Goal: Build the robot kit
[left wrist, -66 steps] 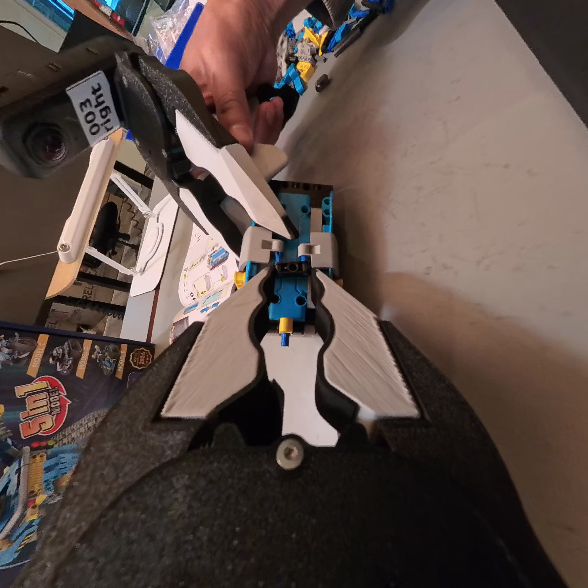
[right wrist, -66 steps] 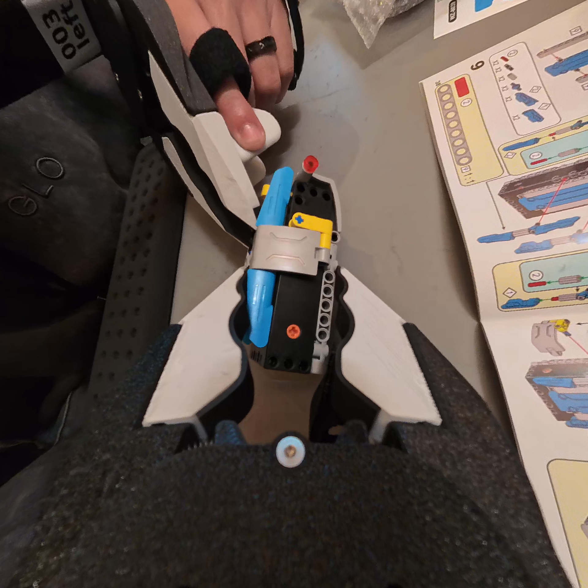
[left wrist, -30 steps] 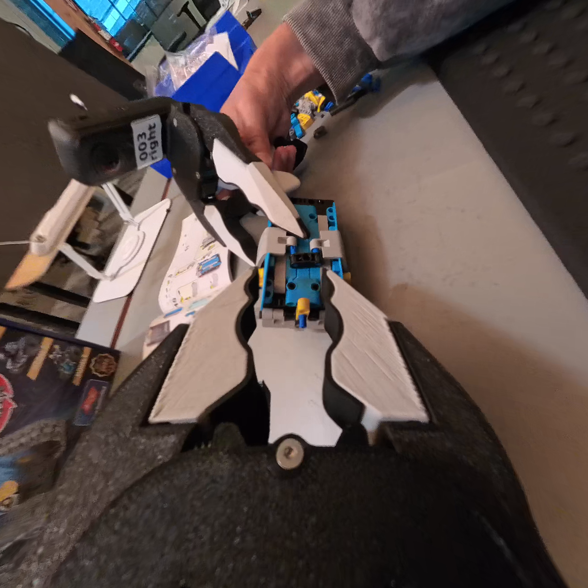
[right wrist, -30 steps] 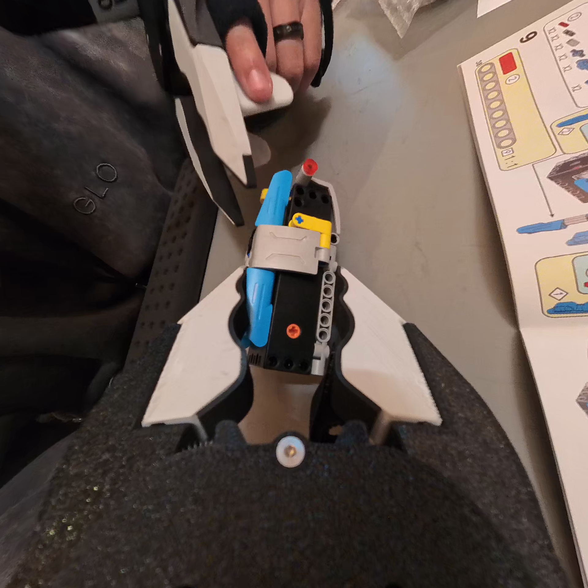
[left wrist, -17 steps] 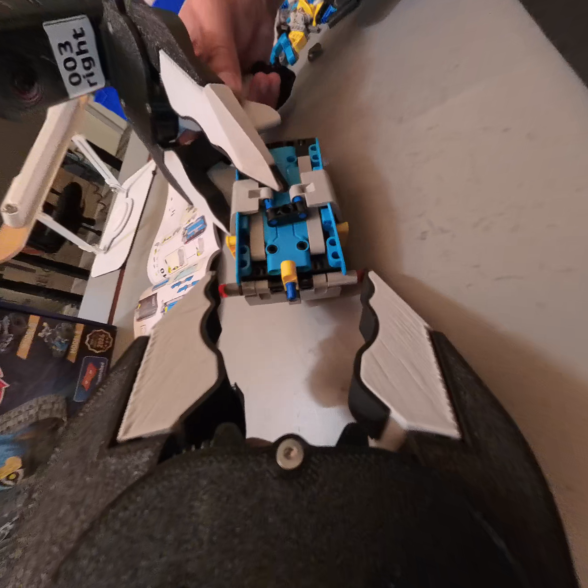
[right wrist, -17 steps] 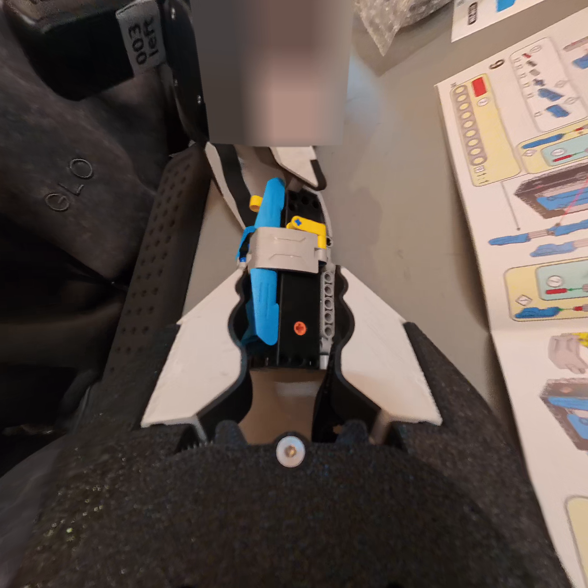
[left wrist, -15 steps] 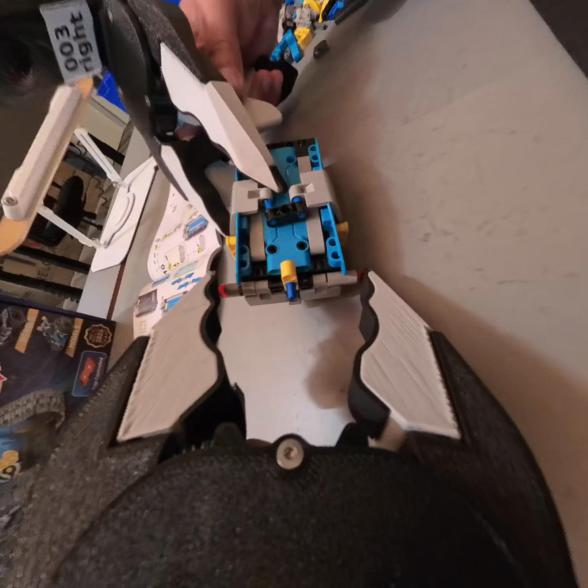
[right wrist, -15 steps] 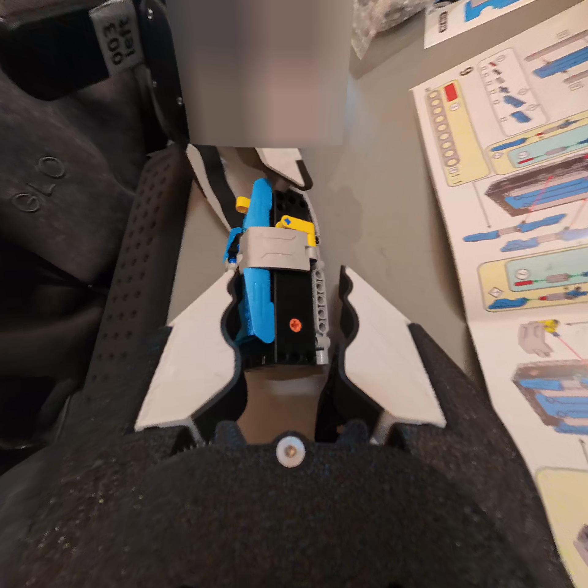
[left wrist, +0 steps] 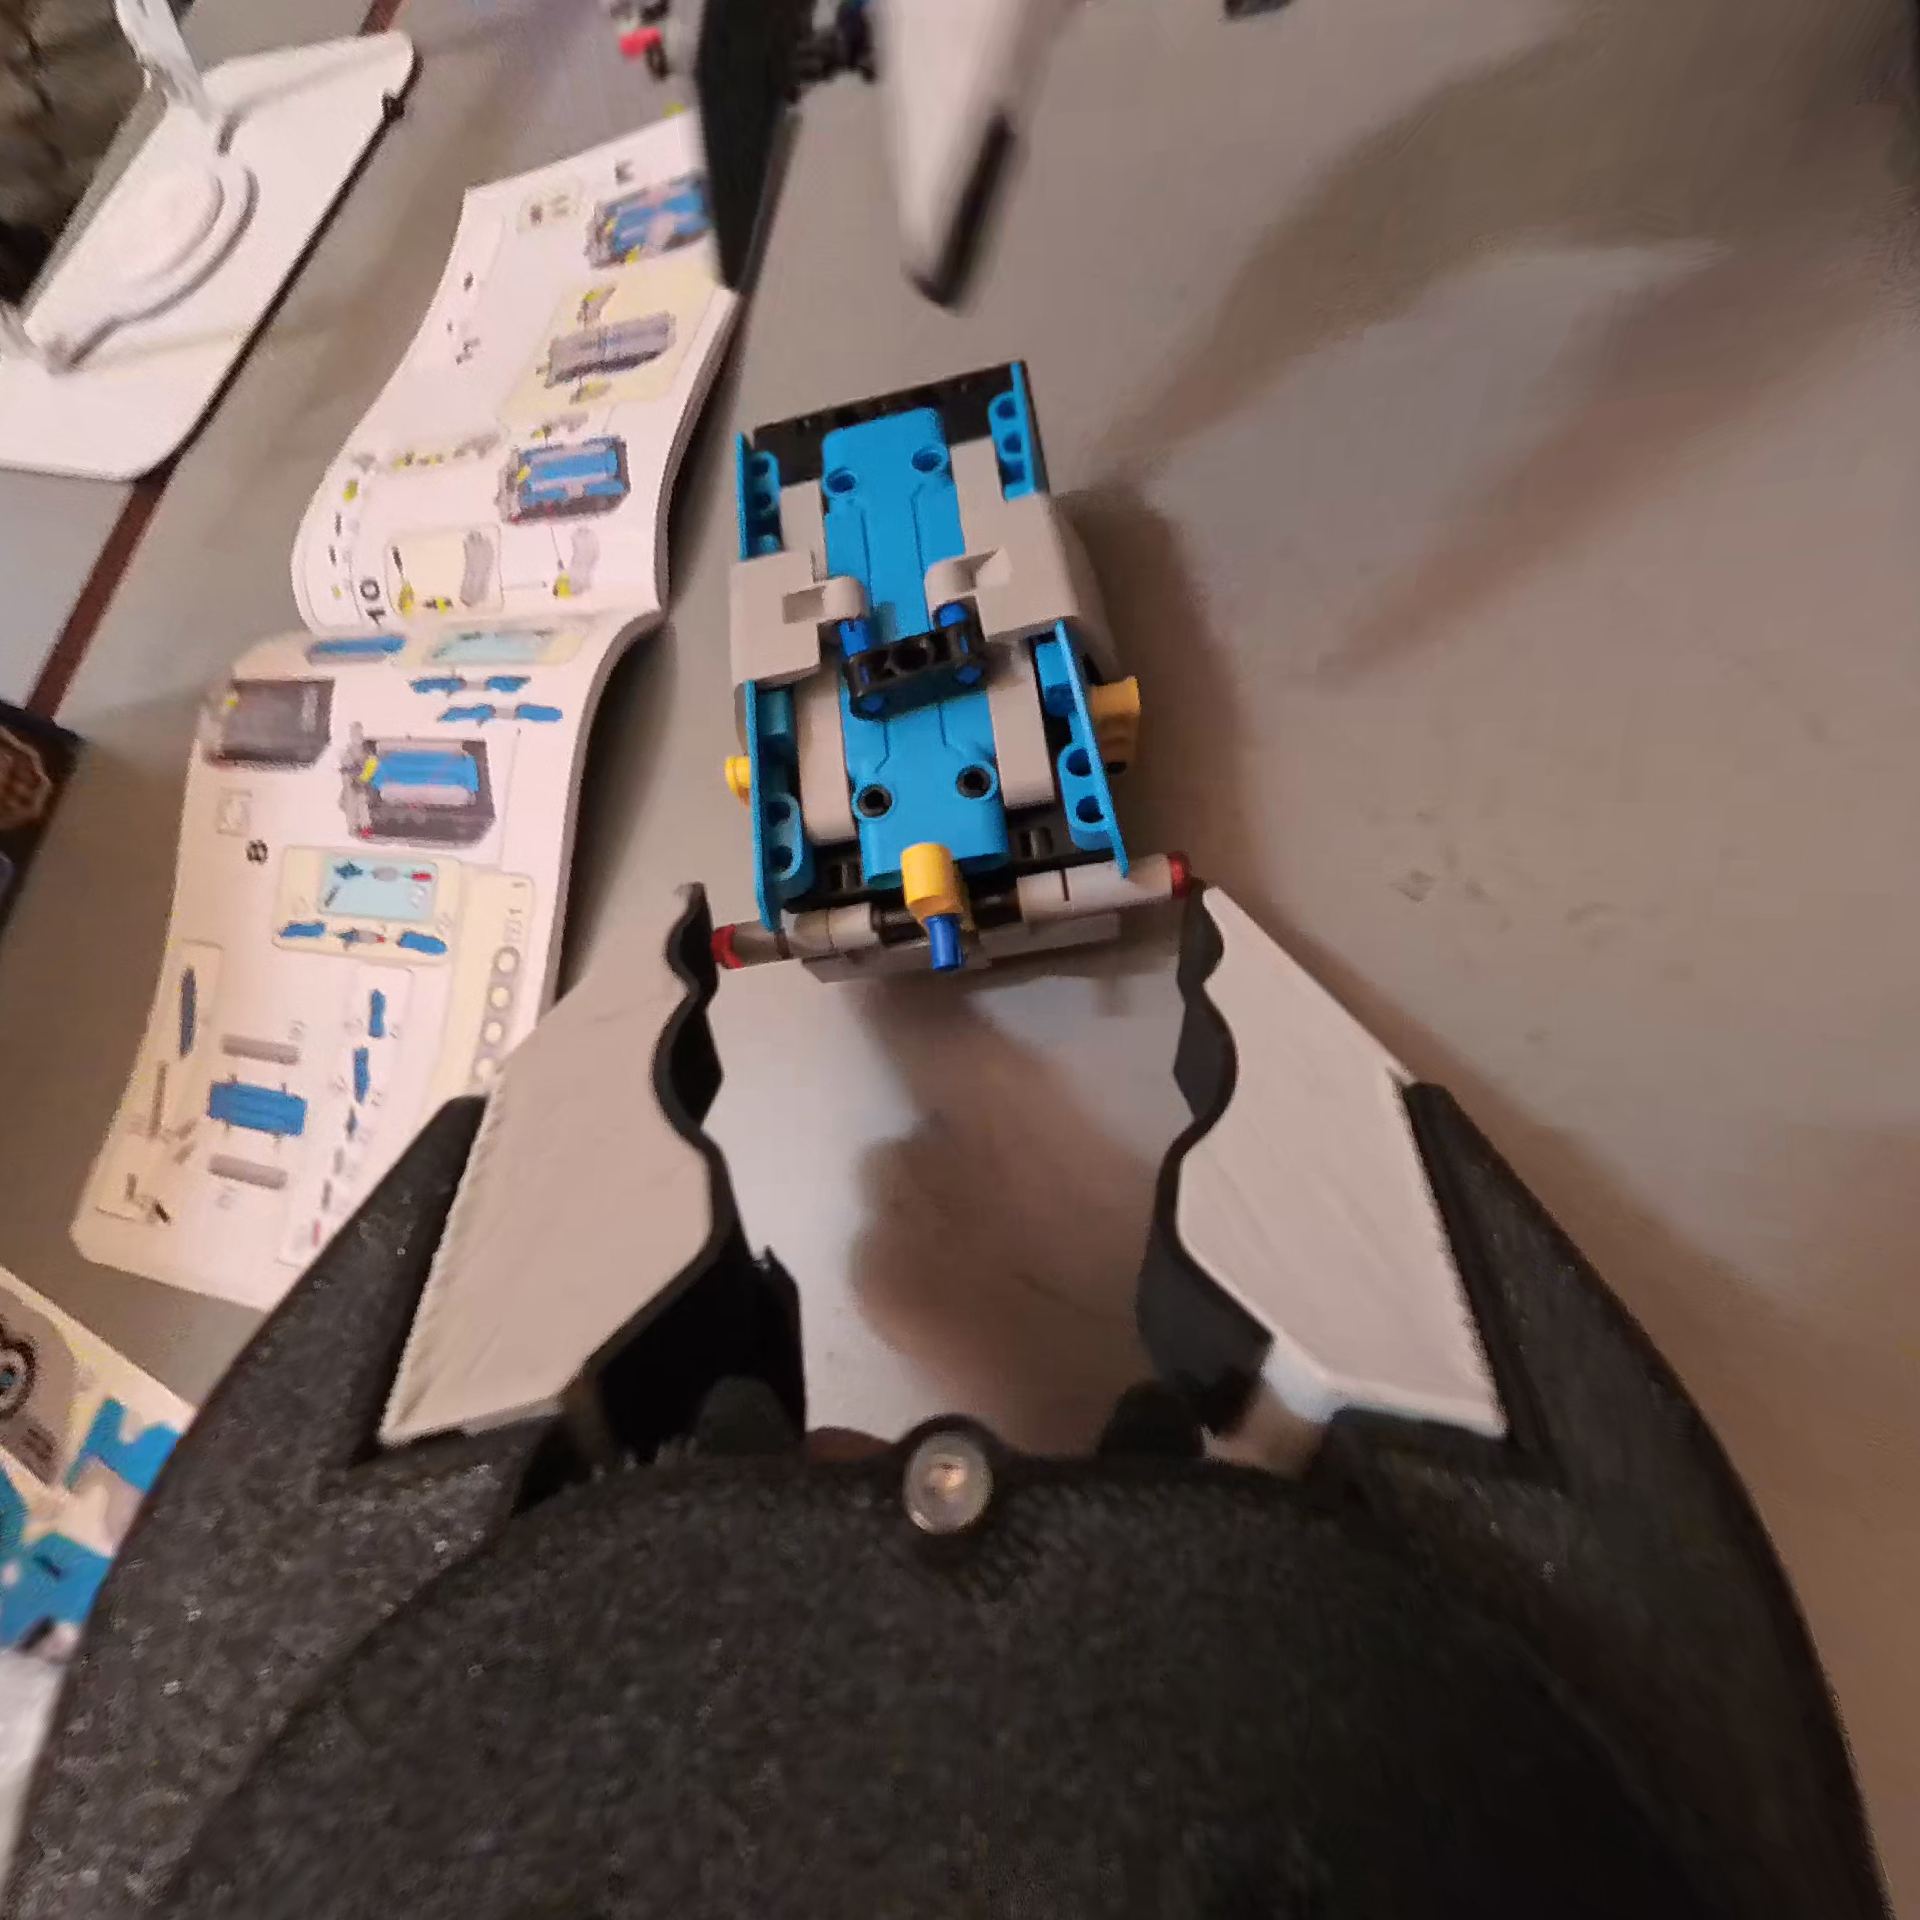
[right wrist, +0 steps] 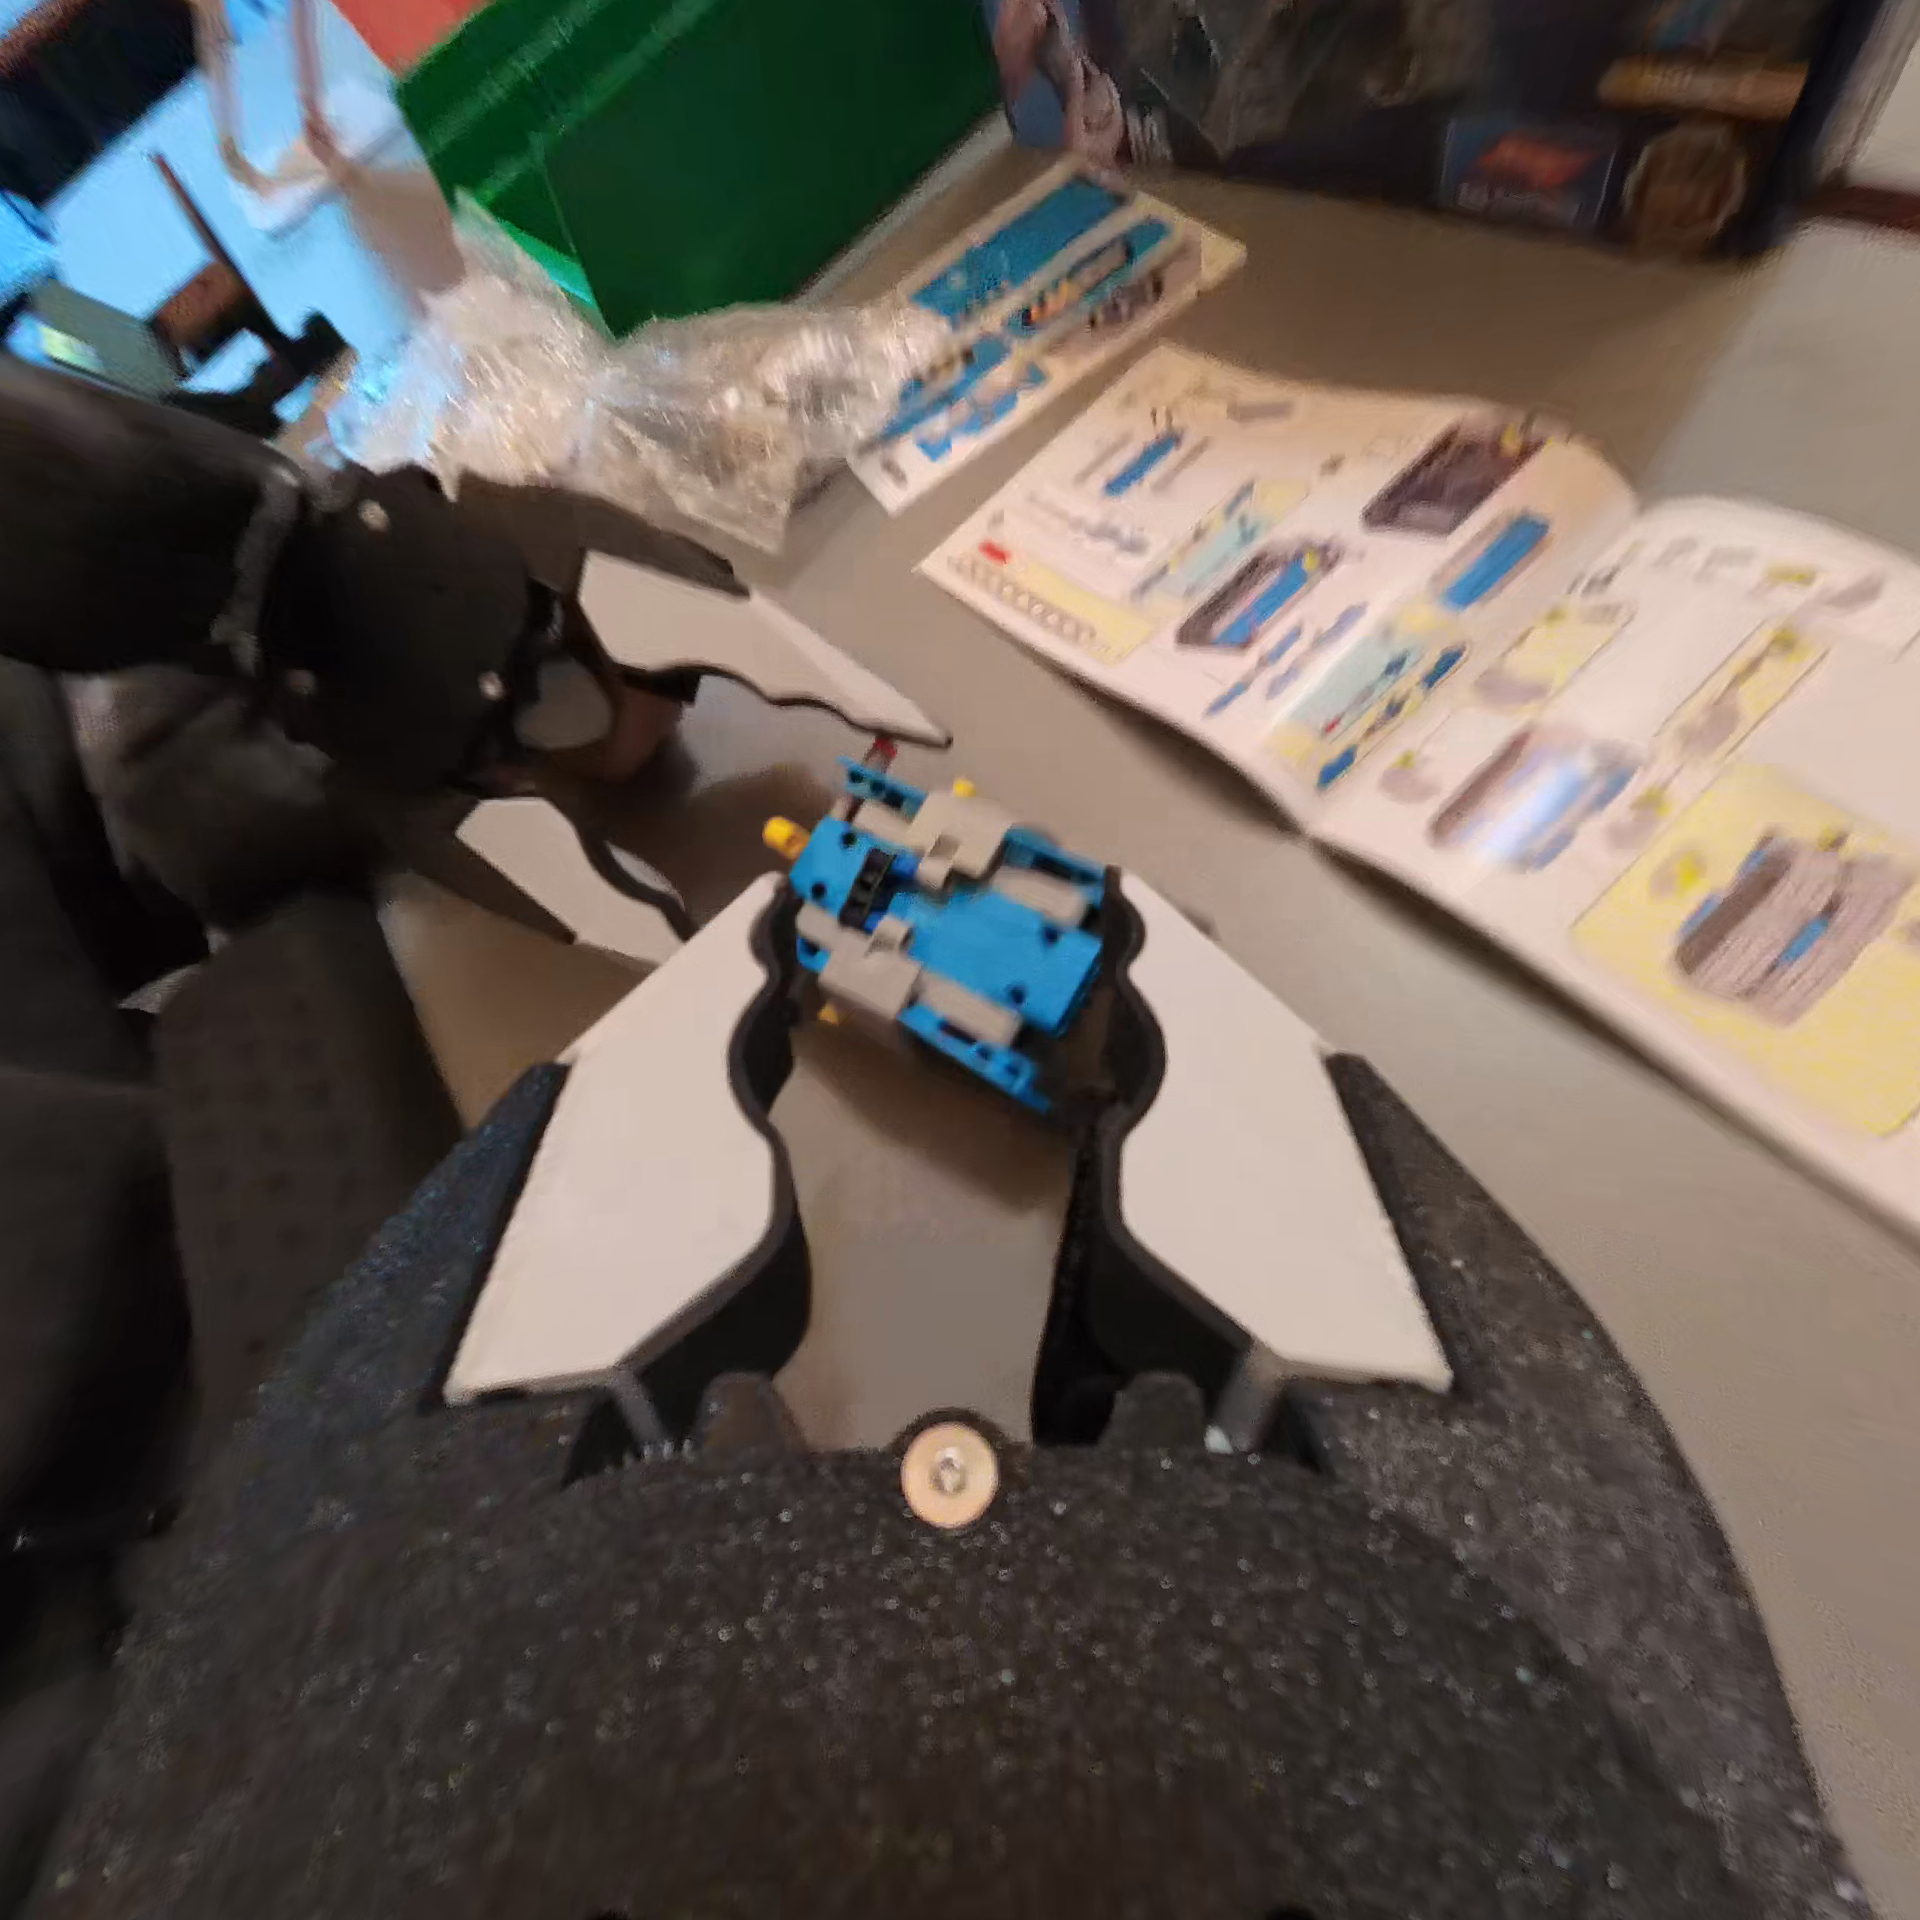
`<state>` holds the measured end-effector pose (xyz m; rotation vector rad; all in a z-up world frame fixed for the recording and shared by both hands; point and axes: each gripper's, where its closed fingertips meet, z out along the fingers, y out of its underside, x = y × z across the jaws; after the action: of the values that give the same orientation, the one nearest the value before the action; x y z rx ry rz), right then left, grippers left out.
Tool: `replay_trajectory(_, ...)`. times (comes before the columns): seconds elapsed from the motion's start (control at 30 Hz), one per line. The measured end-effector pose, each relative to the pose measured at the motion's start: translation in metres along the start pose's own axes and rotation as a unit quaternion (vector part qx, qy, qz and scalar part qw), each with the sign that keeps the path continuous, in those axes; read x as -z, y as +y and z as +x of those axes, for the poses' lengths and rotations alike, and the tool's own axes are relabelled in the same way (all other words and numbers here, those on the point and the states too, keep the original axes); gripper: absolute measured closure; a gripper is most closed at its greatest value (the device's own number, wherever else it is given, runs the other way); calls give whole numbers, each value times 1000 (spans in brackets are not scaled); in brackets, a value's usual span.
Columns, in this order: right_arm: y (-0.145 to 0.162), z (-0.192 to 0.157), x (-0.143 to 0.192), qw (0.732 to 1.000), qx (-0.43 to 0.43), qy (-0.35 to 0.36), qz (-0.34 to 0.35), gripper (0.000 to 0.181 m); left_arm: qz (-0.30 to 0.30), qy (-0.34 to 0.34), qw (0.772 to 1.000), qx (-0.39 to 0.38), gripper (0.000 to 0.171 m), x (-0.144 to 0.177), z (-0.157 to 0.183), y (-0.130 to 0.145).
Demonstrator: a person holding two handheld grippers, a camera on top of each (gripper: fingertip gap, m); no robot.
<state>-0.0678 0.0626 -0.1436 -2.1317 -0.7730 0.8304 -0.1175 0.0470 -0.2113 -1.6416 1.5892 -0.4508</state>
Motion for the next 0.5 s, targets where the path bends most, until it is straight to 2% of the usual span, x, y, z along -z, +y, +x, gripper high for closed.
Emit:
replay_trajectory(0.1, 13, -12, -9, 999, 16, 46, 11, 122, -12, 4, 999, 29, 99, 1, 11, 0)
replay_trajectory(0.17, 18, -16, -18, 997, 42, 65, 10, 125, -12, 13, 999, 36, 91, 1, 23, -3)
replay_trajectory(0.2, 26, -15, -24, 995, 59, 76, -9, 127, -13, 12, 999, 30, 97, 1, 27, -5)
replay_trajectory(0.27, 32, -14, -29, 990, 101, 91, -26, 132, -11, 15, 1000, 13, 97, 2, 36, -9)
replay_trajectory(0.3, 31, -14, -28, 987, 124, 95, -24, 140, -11, 17, 1000, 8, 97, 2, 39, -10)
replay_trajectory(0.43, 27, -19, -29, 983, 176, 32, -34, 146, 6, 51, 999, -13, 99, 6, 40, -12)
replay_trajectory(0.5, 26, -15, -28, 980, 194, 0, -42, 146, 41, 85, 995, -34, 102, 14, 34, -18)
